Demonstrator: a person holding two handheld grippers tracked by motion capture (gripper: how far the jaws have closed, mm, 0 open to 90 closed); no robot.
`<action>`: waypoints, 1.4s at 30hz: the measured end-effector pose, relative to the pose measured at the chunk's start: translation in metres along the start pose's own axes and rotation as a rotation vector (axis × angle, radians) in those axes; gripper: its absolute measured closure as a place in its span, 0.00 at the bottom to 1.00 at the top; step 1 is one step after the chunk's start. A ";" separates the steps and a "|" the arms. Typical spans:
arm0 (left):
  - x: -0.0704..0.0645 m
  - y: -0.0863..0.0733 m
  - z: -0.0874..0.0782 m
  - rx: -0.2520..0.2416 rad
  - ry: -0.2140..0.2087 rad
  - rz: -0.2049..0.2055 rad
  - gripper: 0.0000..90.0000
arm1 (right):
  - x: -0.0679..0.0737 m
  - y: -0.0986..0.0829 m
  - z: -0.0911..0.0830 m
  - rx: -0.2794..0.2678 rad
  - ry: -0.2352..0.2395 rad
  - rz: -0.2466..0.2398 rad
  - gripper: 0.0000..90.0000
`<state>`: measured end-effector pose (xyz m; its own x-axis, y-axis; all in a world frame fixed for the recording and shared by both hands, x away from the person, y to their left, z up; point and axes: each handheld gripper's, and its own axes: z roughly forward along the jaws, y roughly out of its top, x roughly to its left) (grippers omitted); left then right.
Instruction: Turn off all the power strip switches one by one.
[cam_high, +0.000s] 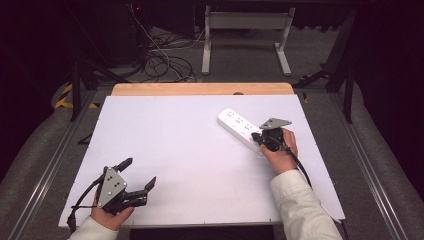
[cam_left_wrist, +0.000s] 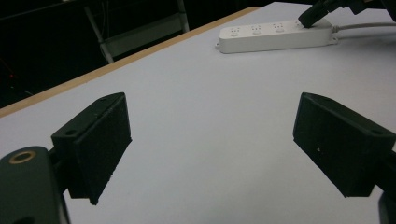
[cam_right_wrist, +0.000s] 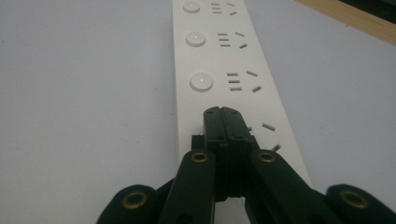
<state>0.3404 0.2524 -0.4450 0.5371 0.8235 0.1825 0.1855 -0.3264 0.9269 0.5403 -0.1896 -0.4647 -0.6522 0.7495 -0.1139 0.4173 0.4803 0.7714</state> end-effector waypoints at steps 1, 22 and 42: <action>0.000 0.000 0.000 0.000 -0.002 -0.002 0.13 | 0.000 0.000 0.000 0.000 -0.002 -0.003 1.00; -0.001 0.000 0.000 0.001 0.001 -0.001 0.13 | 0.005 0.003 0.003 0.014 0.002 0.004 1.00; 0.000 0.000 0.000 -0.001 0.002 -0.002 0.13 | 0.009 0.022 -0.023 -0.186 0.035 0.031 1.00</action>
<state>0.3404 0.2521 -0.4449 0.5354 0.8249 0.1813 0.1860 -0.3246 0.9274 0.5292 -0.1828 -0.4346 -0.6635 0.7449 -0.0692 0.3156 0.3625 0.8769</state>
